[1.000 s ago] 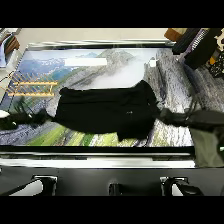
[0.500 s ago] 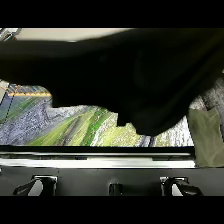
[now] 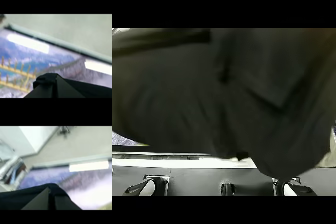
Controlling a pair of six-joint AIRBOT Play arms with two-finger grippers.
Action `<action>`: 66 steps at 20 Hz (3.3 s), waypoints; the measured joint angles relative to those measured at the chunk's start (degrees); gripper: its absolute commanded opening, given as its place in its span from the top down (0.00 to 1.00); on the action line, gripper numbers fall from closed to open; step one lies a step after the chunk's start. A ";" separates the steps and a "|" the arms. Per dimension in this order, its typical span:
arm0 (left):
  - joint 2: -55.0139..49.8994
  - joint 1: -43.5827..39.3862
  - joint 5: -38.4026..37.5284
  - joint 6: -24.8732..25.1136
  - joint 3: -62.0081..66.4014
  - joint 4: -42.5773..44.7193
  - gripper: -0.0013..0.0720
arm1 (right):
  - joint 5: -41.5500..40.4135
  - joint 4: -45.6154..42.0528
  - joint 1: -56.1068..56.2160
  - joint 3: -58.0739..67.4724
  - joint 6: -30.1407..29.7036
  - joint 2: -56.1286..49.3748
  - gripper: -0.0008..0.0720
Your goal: Fold the clothes and pants, and hang the long-sleeved shirts on hangers.
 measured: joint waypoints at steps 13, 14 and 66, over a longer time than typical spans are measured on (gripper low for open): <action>-54.55 -17.14 10.05 4.33 11.82 3.65 0.97 | 9.92 -1.01 0.00 -15.89 -6.99 -40.39 0.95; -57.72 -17.68 9.88 3.30 14.91 4.17 0.97 | 11.63 -0.76 0.00 -16.02 -7.23 -42.75 0.95; -23.34 1.60 -16.59 6.60 -33.46 -9.16 0.09 | 7.82 5.31 -7.32 -90.12 -23.15 -5.44 0.44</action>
